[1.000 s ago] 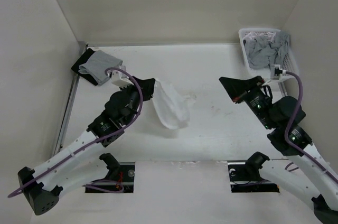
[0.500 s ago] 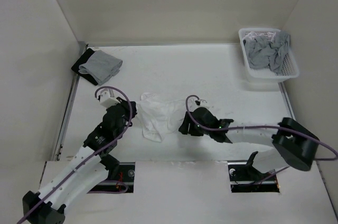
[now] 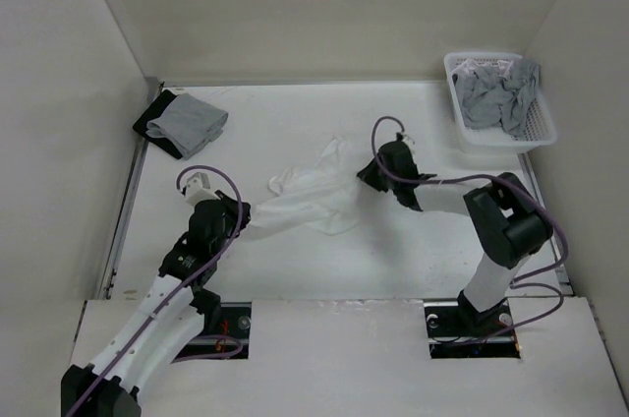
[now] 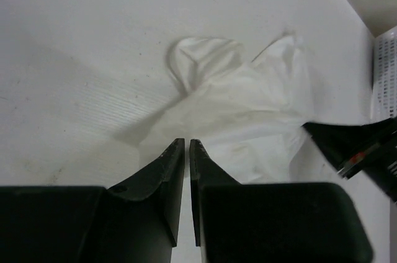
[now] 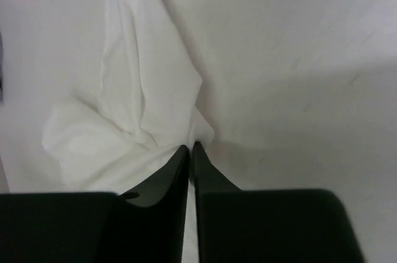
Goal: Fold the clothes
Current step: Flatten the tank top out
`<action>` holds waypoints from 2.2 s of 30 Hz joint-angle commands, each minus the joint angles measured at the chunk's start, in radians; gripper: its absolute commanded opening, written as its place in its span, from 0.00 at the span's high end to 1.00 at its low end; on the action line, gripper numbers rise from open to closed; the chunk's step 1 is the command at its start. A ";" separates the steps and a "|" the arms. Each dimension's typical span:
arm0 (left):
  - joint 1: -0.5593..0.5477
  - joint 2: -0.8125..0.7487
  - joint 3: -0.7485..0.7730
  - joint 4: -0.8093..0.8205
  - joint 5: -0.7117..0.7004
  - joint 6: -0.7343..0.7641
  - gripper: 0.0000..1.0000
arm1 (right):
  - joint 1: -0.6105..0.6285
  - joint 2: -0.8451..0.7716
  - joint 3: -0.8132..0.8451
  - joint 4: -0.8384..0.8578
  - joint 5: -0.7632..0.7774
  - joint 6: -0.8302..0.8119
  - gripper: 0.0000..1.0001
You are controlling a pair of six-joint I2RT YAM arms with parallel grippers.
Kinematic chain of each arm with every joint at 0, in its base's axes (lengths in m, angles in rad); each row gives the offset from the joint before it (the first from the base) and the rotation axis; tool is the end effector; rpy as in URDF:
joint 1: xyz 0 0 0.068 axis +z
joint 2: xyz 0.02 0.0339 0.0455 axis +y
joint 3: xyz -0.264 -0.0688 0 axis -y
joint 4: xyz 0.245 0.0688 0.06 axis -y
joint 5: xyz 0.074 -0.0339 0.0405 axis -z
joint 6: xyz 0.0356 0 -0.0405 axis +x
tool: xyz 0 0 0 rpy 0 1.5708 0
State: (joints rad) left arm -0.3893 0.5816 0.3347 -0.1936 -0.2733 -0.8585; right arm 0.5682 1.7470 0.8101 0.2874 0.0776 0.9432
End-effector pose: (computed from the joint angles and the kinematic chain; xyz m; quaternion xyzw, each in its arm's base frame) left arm 0.1420 -0.0479 0.2107 -0.2654 0.7968 -0.2166 0.4978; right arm 0.2939 0.1844 0.1453 0.1838 0.8762 0.2793 0.3471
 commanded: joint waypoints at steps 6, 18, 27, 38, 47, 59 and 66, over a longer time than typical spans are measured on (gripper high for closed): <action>0.007 0.096 -0.075 0.075 0.109 0.021 0.83 | -0.140 -0.130 0.092 -0.085 -0.007 -0.193 0.50; -0.192 0.328 -0.014 0.219 0.079 0.047 0.73 | -0.213 -0.478 -0.253 -0.135 0.109 -0.201 0.50; -0.395 0.528 0.064 0.290 -0.075 0.047 0.69 | -0.276 -0.316 -0.265 -0.032 -0.081 -0.135 0.53; -0.334 0.544 0.050 0.355 -0.032 0.041 0.60 | -0.313 -0.262 -0.281 0.065 -0.239 -0.063 0.62; -0.305 0.570 0.047 0.372 -0.006 0.044 0.60 | -0.311 -0.231 -0.279 0.073 -0.263 -0.053 0.72; -0.277 0.597 0.053 0.425 0.125 0.032 0.57 | -0.282 -0.418 -0.336 -0.048 -0.101 -0.122 0.95; -0.302 0.595 0.058 0.415 0.106 0.044 0.67 | -0.276 -0.426 -0.345 -0.050 -0.084 -0.135 0.95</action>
State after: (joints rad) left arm -0.6819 1.1873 0.3679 0.1837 -0.1719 -0.8188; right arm 0.2852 1.3300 0.4740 0.2348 -0.0402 0.8326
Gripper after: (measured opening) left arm 0.330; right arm 0.054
